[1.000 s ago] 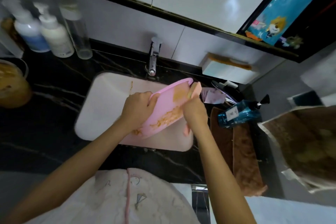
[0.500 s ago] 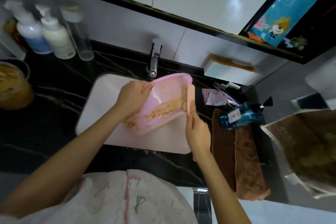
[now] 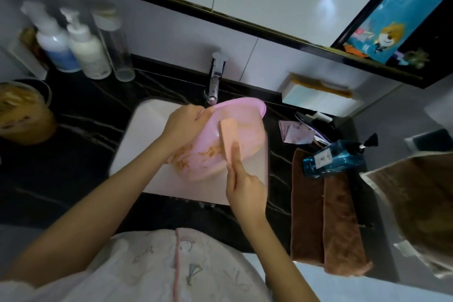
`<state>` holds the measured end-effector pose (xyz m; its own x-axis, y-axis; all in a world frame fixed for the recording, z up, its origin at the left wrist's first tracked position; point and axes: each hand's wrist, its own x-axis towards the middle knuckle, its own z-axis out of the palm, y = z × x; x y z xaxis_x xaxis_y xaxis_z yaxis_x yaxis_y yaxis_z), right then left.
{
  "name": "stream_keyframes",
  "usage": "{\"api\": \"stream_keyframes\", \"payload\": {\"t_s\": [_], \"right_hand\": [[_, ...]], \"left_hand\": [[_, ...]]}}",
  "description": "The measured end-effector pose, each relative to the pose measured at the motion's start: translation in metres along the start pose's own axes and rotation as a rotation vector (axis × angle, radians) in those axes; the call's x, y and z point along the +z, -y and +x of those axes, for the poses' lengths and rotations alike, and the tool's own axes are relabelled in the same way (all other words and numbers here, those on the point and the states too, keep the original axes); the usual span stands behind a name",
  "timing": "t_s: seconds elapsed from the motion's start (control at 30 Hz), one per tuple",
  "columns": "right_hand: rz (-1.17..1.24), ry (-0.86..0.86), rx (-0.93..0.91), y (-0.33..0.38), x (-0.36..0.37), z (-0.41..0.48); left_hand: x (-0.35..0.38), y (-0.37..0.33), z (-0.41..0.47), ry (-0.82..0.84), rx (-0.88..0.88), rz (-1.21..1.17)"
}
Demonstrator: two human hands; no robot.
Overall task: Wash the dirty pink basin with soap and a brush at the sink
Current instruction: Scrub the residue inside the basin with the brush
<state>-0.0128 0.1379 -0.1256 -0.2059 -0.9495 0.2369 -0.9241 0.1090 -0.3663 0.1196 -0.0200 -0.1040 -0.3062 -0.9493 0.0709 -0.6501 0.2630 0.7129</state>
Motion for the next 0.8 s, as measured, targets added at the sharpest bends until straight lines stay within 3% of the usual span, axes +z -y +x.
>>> {"api": "stream_keyframes", "payload": {"t_s": [0.07, 0.17, 0.27, 0.33, 0.37, 0.5, 0.53, 0.67, 0.8], "right_hand": [[-0.103, -0.001, 0.063, -0.012, -0.009, 0.024], [-0.006, 0.042, 0.29, -0.024, -0.012, 0.027], [0.079, 0.045, 0.109, 0.0, -0.005, -0.01], [-0.026, 0.05, -0.053, 0.004, -0.005, -0.001], [-0.074, 0.065, -0.039, 0.002, -0.012, 0.015], [-0.088, 0.22, 0.351, -0.01, -0.04, 0.05], [-0.098, 0.239, 0.369, -0.003, -0.043, 0.042], [-0.066, 0.318, 0.15, 0.032, -0.038, 0.024], [-0.035, 0.288, 0.429, -0.009, -0.038, 0.065]], "left_hand": [[0.0, 0.001, -0.003, 0.013, 0.004, -0.005], [-0.004, 0.009, 0.0, 0.004, -0.009, -0.043], [-0.007, 0.01, 0.003, -0.006, -0.006, -0.051], [-0.005, 0.007, 0.0, -0.008, 0.014, -0.061], [-0.004, 0.005, -0.003, -0.004, 0.019, -0.063], [-0.003, 0.009, -0.006, -0.016, 0.009, -0.065], [-0.003, 0.008, -0.006, -0.017, 0.008, -0.068], [0.003, 0.002, -0.01, -0.024, 0.031, -0.069], [-0.004, 0.01, -0.007, -0.059, -0.015, -0.068]]}}
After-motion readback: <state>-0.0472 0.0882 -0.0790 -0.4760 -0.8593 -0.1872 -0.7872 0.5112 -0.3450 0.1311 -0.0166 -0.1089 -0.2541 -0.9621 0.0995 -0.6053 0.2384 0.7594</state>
